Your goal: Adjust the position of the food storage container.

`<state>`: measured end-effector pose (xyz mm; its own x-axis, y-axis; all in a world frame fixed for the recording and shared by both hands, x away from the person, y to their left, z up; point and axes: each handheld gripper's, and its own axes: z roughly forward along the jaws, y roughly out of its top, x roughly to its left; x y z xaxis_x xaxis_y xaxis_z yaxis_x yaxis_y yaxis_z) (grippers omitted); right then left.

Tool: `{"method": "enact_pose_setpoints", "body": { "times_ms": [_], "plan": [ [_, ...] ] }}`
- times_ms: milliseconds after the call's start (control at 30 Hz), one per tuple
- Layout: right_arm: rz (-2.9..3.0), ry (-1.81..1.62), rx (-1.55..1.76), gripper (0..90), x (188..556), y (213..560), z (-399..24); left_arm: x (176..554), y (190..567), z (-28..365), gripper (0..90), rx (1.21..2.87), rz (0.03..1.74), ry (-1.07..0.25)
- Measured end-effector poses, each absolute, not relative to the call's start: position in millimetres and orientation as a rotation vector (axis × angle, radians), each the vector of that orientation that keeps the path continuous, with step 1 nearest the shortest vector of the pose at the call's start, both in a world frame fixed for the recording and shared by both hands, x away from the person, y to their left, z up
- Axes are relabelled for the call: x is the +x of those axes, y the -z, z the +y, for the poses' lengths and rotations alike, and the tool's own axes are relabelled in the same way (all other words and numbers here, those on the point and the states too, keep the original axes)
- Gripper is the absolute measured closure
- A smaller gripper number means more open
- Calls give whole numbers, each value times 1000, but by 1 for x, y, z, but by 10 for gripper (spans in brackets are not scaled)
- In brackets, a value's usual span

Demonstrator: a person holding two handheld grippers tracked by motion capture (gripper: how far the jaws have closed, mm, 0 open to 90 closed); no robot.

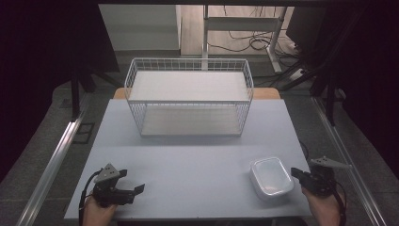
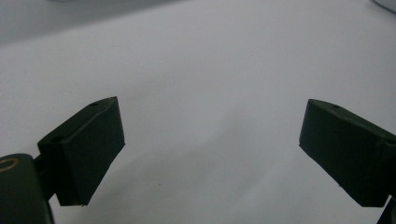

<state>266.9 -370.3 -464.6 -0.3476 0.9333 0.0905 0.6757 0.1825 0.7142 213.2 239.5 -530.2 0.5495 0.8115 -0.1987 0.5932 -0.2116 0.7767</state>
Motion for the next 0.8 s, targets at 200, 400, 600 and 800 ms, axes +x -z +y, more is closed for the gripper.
{"method": "enact_pose_setpoints", "body": {
  "times_ms": [200, 400, 600, 800],
  "plan": [
    [2141, -933, 1515, 893, 268, 468, -363, 213, 530, 240, 64, 1915, 1143, -310],
    [2211, -970, 1470, 893, 269, 470, -341, 214, 531, 239, 65, 1925, 1144, -309],
    [2280, -1012, 1419, 893, 269, 473, -319, 214, 531, 238, 66, 1924, 1145, -308],
    [2356, -1064, 1371, 893, 271, 477, -287, 214, 531, 236, 67, 1929, 1141, -303]
  ]
}}
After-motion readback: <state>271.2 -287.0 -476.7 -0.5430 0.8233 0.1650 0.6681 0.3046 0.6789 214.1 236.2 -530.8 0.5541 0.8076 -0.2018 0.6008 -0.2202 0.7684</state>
